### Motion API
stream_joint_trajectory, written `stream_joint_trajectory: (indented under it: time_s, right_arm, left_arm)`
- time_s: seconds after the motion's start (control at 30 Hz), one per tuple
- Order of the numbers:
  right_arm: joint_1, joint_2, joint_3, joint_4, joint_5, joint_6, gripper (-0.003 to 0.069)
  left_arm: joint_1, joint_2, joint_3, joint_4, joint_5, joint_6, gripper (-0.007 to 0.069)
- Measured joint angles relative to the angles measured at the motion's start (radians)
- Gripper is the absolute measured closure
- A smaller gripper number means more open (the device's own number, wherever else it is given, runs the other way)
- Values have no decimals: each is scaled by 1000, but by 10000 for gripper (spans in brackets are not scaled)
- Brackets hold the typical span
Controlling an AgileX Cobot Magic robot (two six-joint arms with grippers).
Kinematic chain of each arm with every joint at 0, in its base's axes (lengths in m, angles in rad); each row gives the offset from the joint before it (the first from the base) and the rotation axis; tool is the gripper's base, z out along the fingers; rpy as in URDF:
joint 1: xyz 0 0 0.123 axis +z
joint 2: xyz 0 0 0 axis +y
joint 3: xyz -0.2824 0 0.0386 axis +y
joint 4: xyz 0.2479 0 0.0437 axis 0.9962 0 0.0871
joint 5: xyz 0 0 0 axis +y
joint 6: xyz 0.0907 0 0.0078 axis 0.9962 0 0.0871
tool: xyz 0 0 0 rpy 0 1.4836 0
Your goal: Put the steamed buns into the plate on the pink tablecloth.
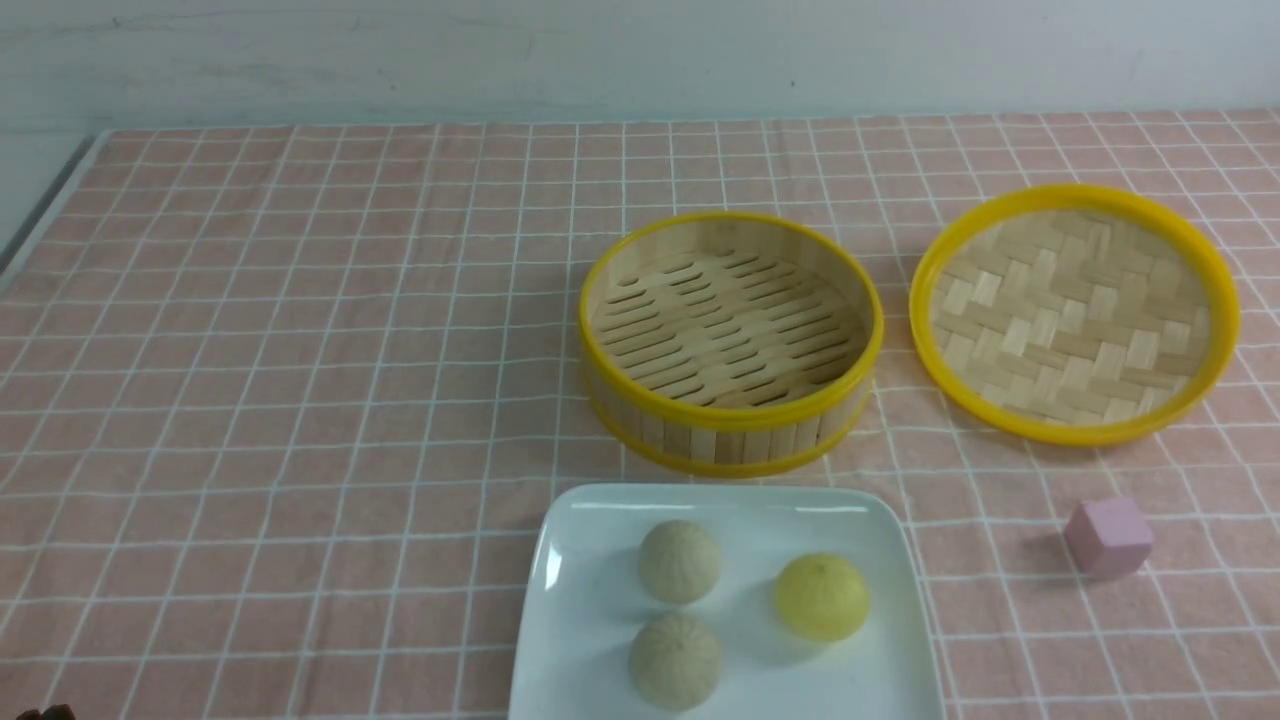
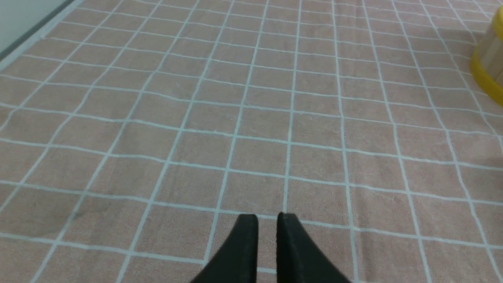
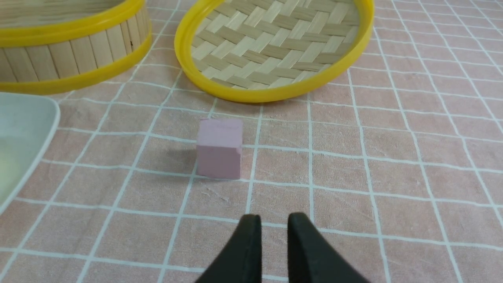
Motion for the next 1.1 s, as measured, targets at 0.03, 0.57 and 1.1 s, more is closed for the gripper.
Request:
stream_joint_trajectory:
  time_s: [0.03,0.57,1.1]
  right_arm:
    - [0,0,0,0,0,0,530]
    - [0,0,0,0,0,0,508]
    - [0,0,0,0,0,0,491]
  left_arm:
    - [0,0,0,0,0,0,519]
    - [-1,0,1,15,-2,0,501]
    - [-1,0,1,16,-2,0,498]
